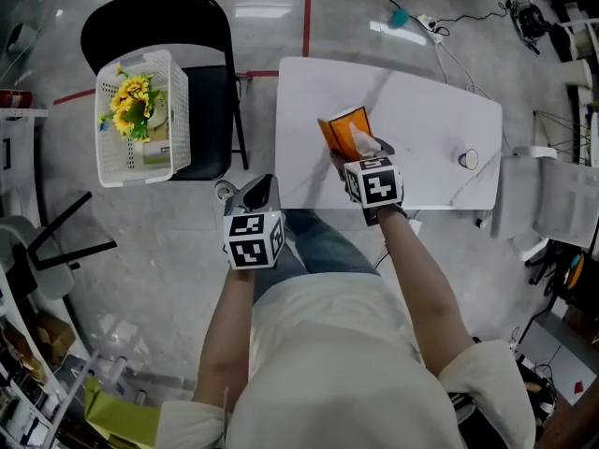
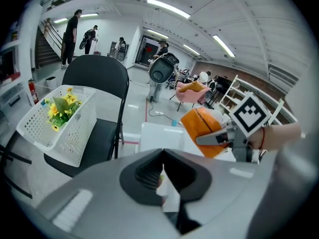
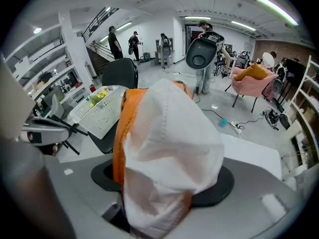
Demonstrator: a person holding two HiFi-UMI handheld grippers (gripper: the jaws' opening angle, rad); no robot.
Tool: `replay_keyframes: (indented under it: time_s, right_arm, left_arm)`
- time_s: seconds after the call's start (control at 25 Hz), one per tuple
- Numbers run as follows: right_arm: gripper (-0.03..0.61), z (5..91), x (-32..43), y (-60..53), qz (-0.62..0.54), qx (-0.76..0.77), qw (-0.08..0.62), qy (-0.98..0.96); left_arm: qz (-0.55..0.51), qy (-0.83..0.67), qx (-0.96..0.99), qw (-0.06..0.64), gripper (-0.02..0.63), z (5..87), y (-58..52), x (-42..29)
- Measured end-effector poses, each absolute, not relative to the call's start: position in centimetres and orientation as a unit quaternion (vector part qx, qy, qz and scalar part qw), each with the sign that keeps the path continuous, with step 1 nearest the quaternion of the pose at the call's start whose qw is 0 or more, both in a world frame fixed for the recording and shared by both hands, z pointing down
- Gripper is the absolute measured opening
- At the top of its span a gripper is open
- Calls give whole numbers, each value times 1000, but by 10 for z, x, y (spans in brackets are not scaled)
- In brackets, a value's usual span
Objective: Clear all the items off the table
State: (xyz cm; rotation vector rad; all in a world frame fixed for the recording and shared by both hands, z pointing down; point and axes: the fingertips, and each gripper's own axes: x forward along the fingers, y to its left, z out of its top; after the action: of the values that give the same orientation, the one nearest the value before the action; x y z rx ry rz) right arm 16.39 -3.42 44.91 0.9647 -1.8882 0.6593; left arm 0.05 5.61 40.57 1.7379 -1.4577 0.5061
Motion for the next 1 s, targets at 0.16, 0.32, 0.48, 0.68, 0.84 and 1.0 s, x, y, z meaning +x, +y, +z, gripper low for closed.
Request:
replay_keyframes:
  time_s: [0.16, 0.32, 0.48, 0.68, 0.84, 1.0]
  right_arm:
    - [357, 434, 147, -30, 261, 382, 444, -767]
    - [357, 422, 123, -28, 243, 364, 449, -779]
    - [357, 411, 96, -22, 222, 343, 457, -790]
    - [357, 397, 58, -22, 208, 321, 457, -803]
    - [357, 389, 26, -24, 194, 298, 461, -813]
    - [357, 383, -8, -24, 179, 274, 462, -824]
  left_arm:
    - [196, -583, 683, 395, 9, 396, 58, -17]
    - [185, -593, 679, 392, 9, 387, 56, -34]
    - [177, -599, 678, 388, 9, 379, 54, -51]
    - [169, -610, 672, 386, 9, 369, 52, -80]
    - [162, -620, 662, 389, 9, 364, 52, -106]
    - [158, -632, 651, 390, 9, 360, 54, -132]
